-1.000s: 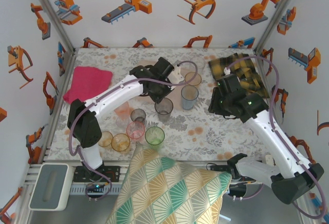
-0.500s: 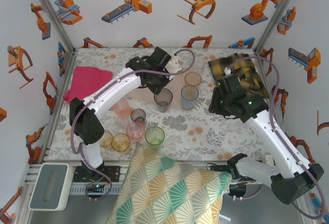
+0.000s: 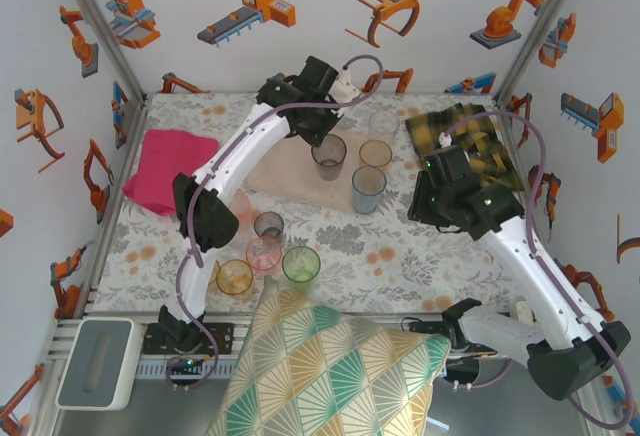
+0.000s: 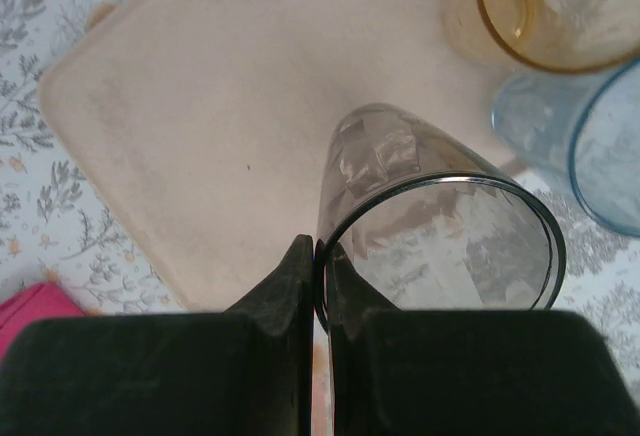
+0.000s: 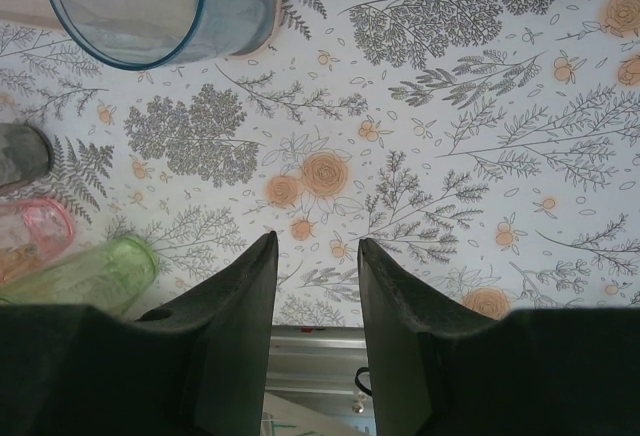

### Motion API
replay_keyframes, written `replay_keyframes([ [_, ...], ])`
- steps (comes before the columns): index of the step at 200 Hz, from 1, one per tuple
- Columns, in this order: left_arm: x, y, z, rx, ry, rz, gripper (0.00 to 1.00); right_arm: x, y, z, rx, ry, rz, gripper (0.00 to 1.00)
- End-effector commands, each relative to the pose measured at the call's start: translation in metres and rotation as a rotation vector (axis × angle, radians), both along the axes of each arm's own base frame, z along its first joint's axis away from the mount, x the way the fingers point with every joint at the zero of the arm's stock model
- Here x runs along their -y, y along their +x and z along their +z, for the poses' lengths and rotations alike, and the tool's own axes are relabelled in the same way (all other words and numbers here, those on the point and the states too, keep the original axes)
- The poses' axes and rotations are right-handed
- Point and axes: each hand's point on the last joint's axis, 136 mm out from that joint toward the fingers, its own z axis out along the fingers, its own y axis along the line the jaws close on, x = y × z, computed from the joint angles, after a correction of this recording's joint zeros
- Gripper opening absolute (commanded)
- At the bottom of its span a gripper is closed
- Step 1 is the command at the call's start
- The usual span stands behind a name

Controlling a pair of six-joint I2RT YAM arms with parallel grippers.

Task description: Place the glasses into the tray

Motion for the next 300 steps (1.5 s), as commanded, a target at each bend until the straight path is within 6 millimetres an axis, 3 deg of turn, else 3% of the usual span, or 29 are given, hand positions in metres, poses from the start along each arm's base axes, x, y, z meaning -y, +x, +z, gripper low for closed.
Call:
replay_keyframes([
  [1, -0.001, 0.014, 0.011, 0.024, -0.016, 0.000, 0.07, 0.007, 0.001, 0.001, 0.019, -0.006, -0.032, 0.38],
  [37, 0.005, 0.039, 0.003, 0.067, -0.041, 0.020, 0.08, 0.011, 0.002, 0.000, 0.034, -0.012, -0.060, 0.38],
  [88, 0.011, 0.054, 0.002, 0.089, -0.088, 0.041, 0.09, 0.014, 0.001, -0.002, 0.036, -0.013, -0.074, 0.38],
  [143, 0.006, 0.034, 0.011, 0.032, -0.111, 0.038, 0.10, 0.015, -0.003, 0.000, 0.047, 0.008, -0.077, 0.38],
  [189, 0.006, 0.032, 0.018, 0.037, -0.122, 0.035, 0.10, 0.017, -0.009, -0.004, 0.047, 0.030, -0.094, 0.38],
  [240, 0.009, 0.027, 0.009, -0.019, -0.139, 0.037, 0.10, 0.018, -0.011, -0.004, 0.044, 0.036, -0.104, 0.38],
  [300, 0.011, -0.001, 0.002, -0.131, -0.149, 0.018, 0.11, 0.015, -0.005, -0.007, 0.031, 0.028, -0.103, 0.38],
])
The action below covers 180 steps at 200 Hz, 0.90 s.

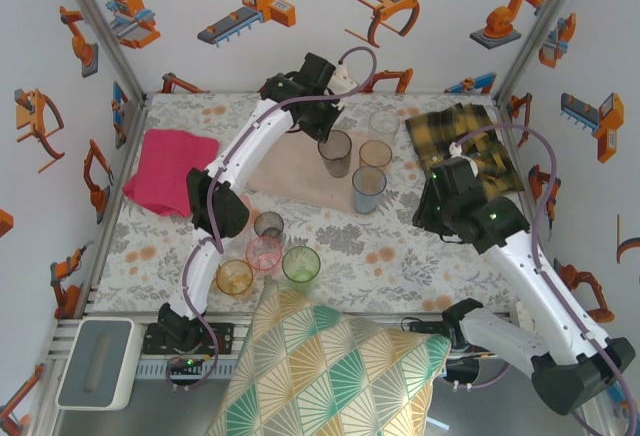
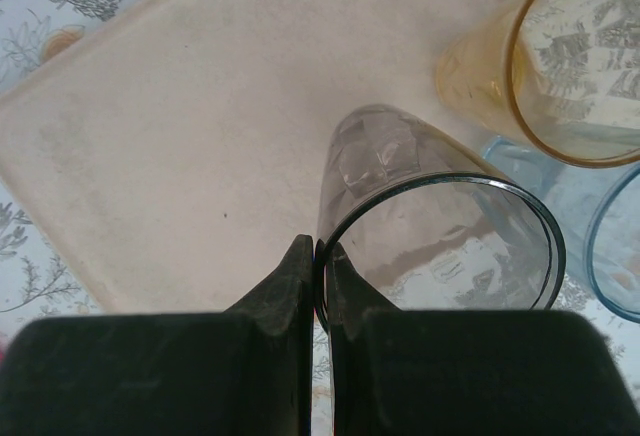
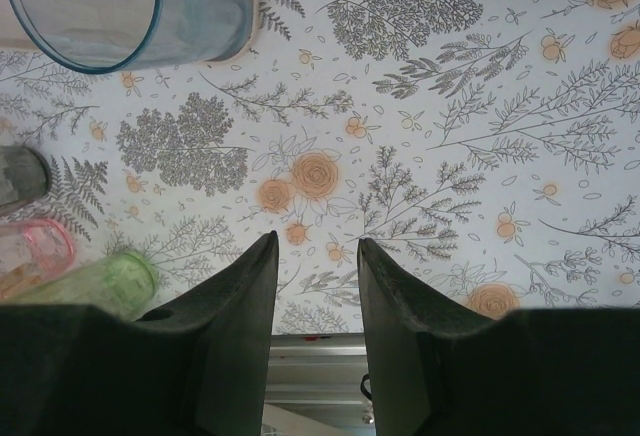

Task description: Place the glasses into the tray

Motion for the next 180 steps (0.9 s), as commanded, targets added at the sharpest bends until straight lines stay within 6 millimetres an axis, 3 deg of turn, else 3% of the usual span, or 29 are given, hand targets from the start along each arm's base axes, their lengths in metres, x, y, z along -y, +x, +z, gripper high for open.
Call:
replay_keyframes([
  [1, -0.002, -0.022, 0.025, -0.037, -0.047, -0.009, 0.11, 0.002, 0.005, 0.003, 0.012, 0.004, -0.028, 0.38],
  [112, 0.001, -0.050, -0.004, -0.114, 0.036, -0.048, 0.12, 0.000, 0.003, -0.001, 0.008, 0.016, -0.021, 0.38],
  [180, 0.002, -0.056, -0.013, -0.128, 0.059, -0.058, 0.13, 0.002, 0.001, -0.002, 0.013, 0.019, -0.026, 0.38],
])
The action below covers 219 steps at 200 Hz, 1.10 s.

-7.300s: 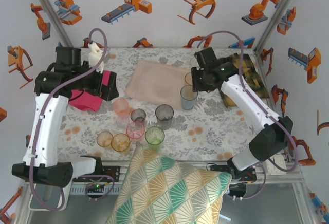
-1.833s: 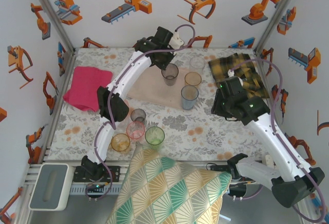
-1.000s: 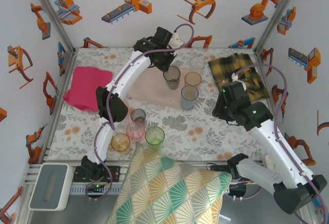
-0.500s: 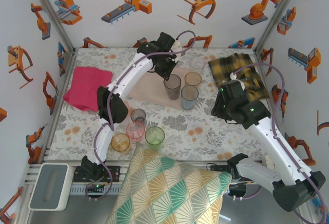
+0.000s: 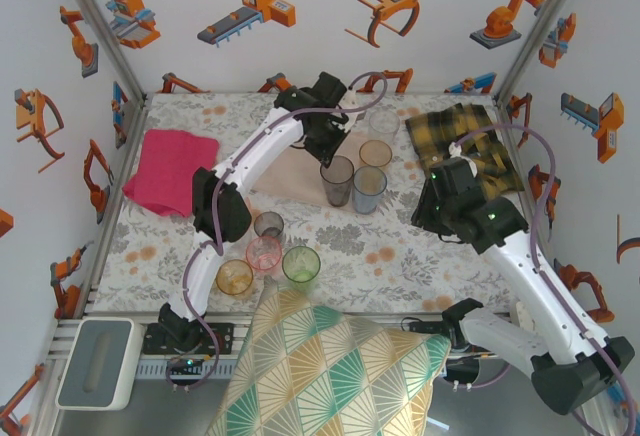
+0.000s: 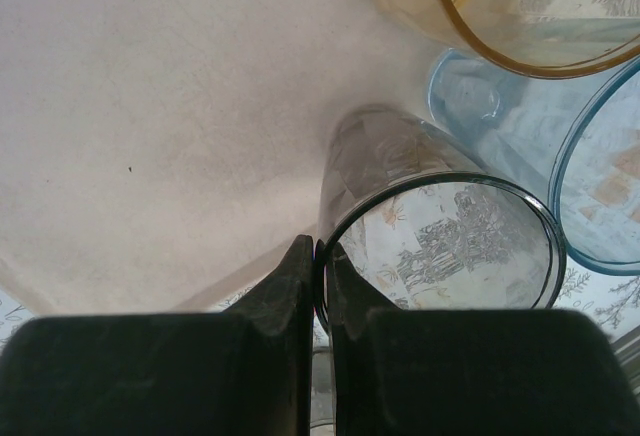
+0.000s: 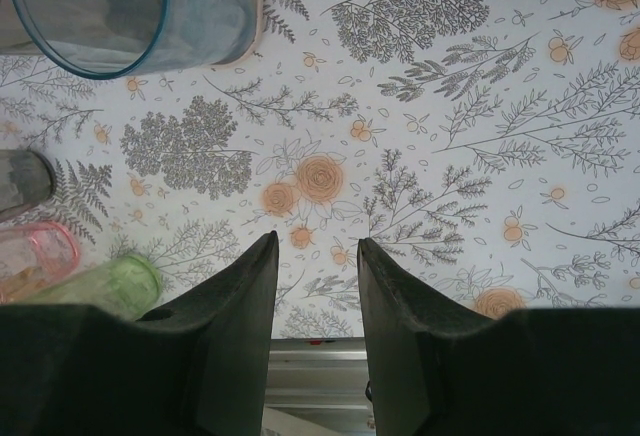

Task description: Place the glasses into the tray

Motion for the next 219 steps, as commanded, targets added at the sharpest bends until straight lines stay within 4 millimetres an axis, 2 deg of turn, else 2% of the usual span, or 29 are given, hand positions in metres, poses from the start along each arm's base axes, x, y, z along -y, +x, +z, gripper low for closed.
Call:
replay_keyframes([
  [1, -0.003, -0.010, 0.030, 0.025, -0.030, -0.002, 0.13, 0.003, -0.001, -0.001, 0.004, 0.006, -0.020, 0.38],
  [36, -0.003, -0.013, 0.025, 0.020, -0.016, -0.011, 0.15, 0.003, -0.001, -0.002, 0.002, 0.004, -0.021, 0.38],
  [109, -0.005, -0.009, 0.026, 0.045, 0.000, -0.014, 0.28, 0.004, -0.002, -0.003, 0.001, 0.004, -0.020, 0.38],
  [120, -0.006, -0.008, 0.026, 0.049, 0.002, -0.019, 0.33, 0.004, -0.002, -0.002, 0.001, 0.006, -0.020, 0.38],
  [146, -0.007, -0.007, 0.026, 0.058, 0.014, -0.020, 0.36, 0.004, -0.002, -0.002, 0.001, 0.008, -0.022, 0.38],
  [160, -0.009, -0.005, 0.030, 0.075, 0.018, -0.022, 0.37, 0.004, -0.002, 0.000, 0.005, 0.011, -0.024, 0.38],
  [219, -0.014, -0.007, 0.062, 0.129, -0.004, -0.029, 0.55, 0.003, -0.001, 0.002, 0.006, 0.013, -0.024, 0.39],
])
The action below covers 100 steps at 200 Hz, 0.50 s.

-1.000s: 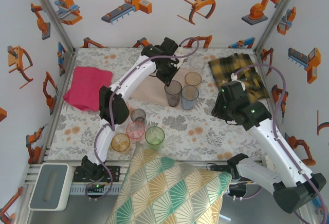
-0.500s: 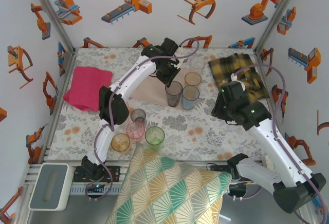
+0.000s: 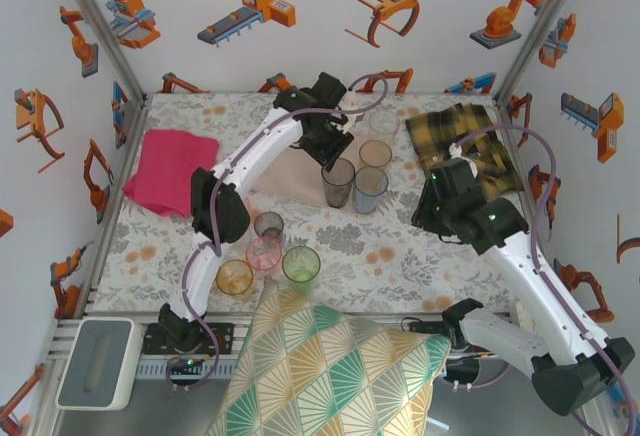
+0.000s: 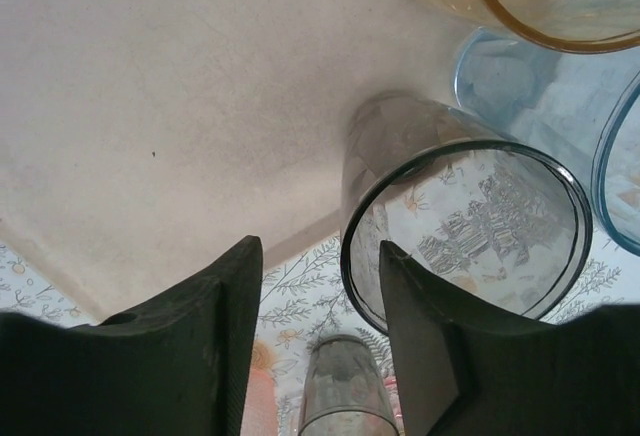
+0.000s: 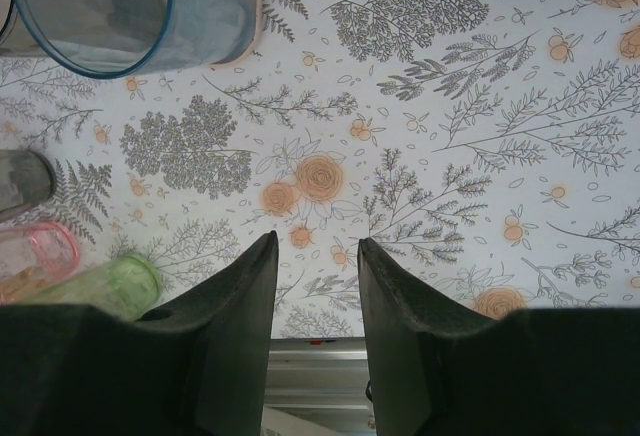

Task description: Place the glasses into the tray

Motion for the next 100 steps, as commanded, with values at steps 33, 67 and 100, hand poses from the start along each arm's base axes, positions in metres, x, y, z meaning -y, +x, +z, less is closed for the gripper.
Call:
replay_keyframes([
  [33, -0.010, -0.012, 0.079, 0.115, -0.070, -0.024, 0.64, 0.003, 0.001, 0.004, 0.013, 0.007, -0.024, 0.39],
  [67, -0.028, -0.028, 0.106, 0.140, -0.060, -0.028, 0.73, 0.002, 0.005, 0.003, 0.016, 0.007, -0.028, 0.39],
  [100, -0.049, -0.060, 0.128, 0.113, -0.064, -0.056, 0.74, -0.001, 0.009, -0.001, 0.021, 0.029, -0.033, 0.39],
])
